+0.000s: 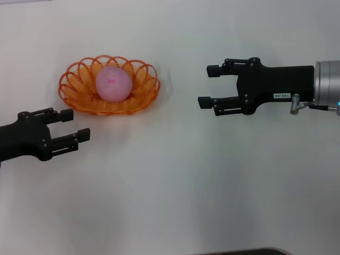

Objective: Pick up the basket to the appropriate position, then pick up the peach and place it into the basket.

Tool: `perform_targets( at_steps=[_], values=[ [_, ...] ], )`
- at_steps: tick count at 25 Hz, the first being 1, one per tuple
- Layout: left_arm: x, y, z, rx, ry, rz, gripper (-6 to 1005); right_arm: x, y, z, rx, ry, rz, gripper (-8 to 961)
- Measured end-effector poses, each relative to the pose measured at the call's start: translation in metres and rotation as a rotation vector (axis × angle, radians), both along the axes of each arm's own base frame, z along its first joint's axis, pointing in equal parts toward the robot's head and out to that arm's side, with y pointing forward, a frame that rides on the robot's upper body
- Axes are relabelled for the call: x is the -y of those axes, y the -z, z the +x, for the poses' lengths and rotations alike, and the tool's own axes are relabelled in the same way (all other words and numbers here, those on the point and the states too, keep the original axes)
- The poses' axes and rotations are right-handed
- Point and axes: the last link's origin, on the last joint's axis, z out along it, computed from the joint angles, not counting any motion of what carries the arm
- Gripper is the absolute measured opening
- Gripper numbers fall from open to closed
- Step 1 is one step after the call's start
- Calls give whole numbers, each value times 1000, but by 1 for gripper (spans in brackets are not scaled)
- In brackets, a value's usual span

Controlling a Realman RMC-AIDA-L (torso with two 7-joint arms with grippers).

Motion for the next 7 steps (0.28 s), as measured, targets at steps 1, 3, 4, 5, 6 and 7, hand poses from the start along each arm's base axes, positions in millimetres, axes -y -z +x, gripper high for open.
perform_targets(
  at_steps=[1,3,4,5,6,7],
  values=[
    [0,0,0,0,0,-1,691,0,0,0,0,0,0,838],
    [0,0,0,0,1,-2,690,0,0,0,0,1,-1,838],
    [0,0,0,0,1,-2,690,0,0,0,0,1,-1,838],
    [0,0,0,0,1,-2,690,0,0,0,0,0,-1,838],
    [0,0,0,0,1,-3,690,0,0,0,0,0,-1,838],
    [0,0,1,0,2,-3,690,0,0,0,0,-1,-1,838]
  ],
)
